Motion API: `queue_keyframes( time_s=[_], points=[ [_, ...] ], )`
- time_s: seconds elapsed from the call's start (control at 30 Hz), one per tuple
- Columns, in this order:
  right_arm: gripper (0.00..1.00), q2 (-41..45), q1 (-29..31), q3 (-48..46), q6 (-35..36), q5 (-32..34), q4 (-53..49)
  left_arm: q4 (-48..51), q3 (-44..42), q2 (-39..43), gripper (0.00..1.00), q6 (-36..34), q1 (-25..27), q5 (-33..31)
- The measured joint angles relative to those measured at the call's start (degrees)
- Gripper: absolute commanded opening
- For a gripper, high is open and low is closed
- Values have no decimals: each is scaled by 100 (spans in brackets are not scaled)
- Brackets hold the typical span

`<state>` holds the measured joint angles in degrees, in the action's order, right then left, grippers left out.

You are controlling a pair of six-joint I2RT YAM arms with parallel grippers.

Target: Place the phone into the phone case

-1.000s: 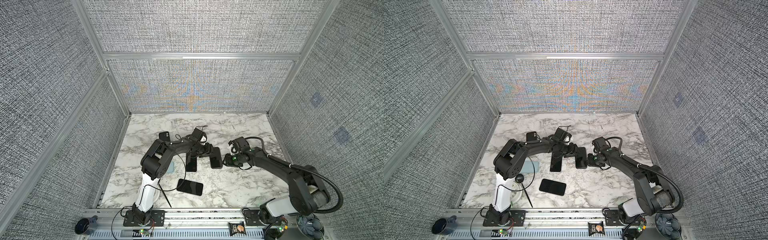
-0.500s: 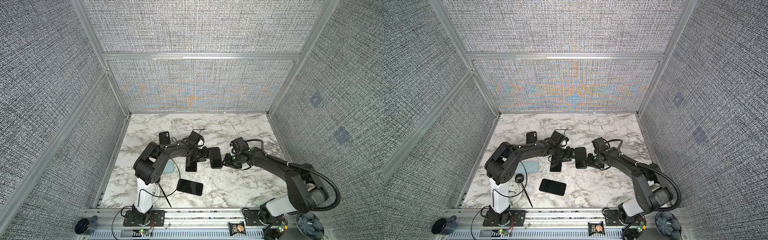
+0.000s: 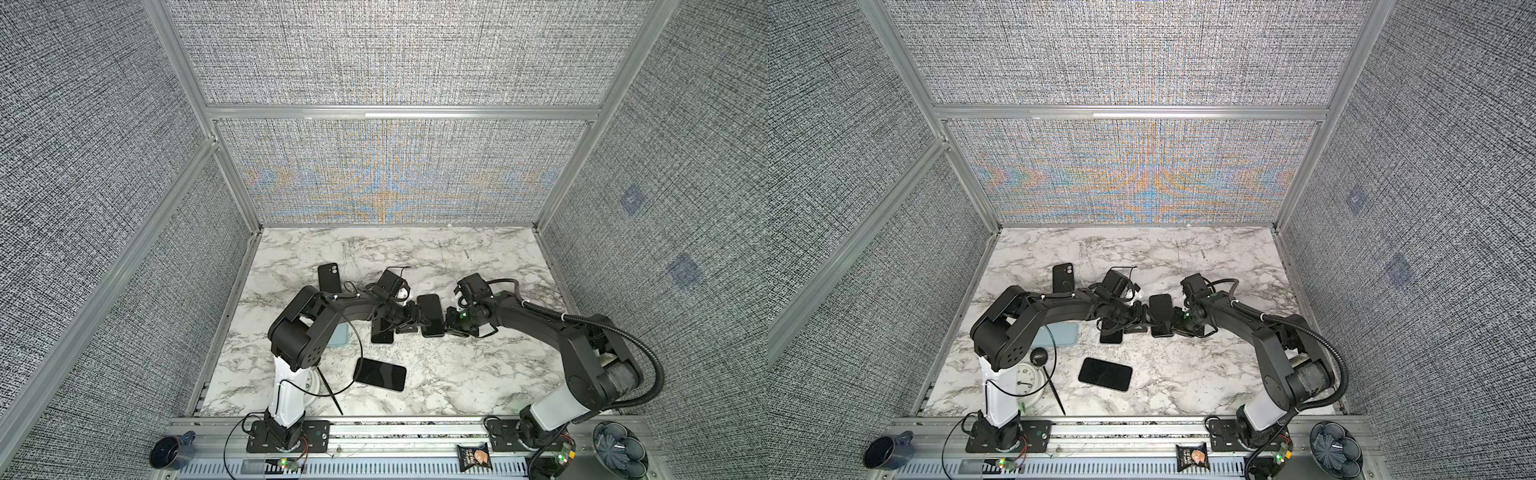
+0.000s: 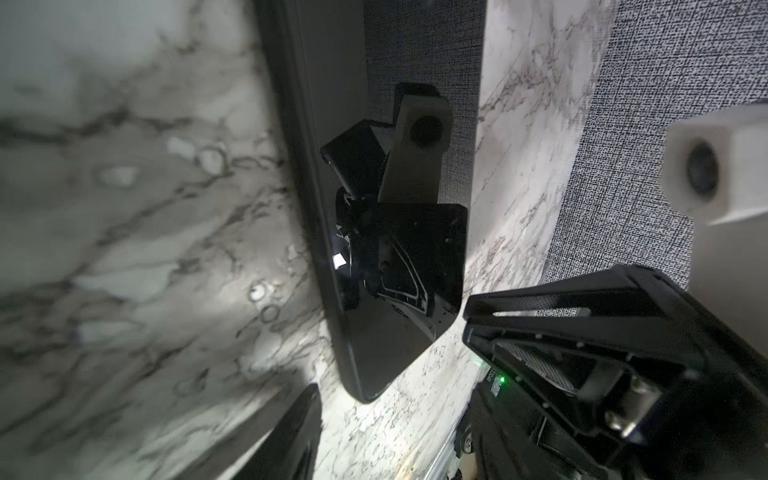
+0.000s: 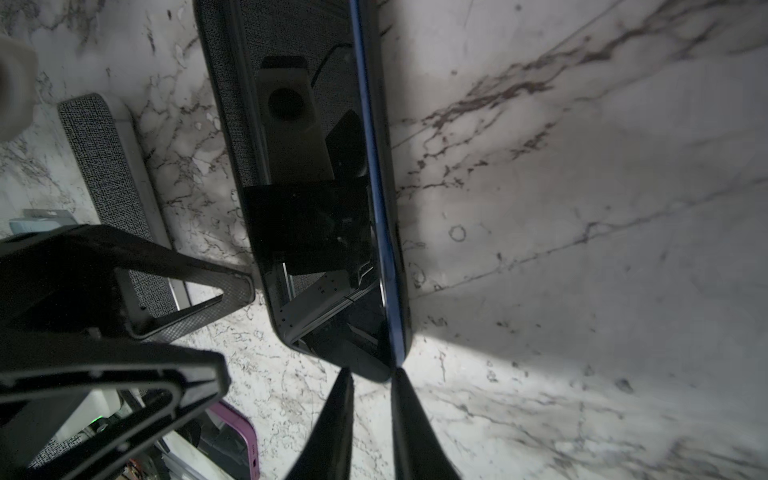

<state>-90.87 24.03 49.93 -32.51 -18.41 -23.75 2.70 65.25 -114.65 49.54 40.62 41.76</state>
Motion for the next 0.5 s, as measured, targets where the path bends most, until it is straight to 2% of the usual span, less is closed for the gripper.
queue_keyframes(
  time_s=[0.5],
  points=[
    [20,-66,0,11,107,42,-28,28,-2,-22,57,-9,7,22]
  ],
)
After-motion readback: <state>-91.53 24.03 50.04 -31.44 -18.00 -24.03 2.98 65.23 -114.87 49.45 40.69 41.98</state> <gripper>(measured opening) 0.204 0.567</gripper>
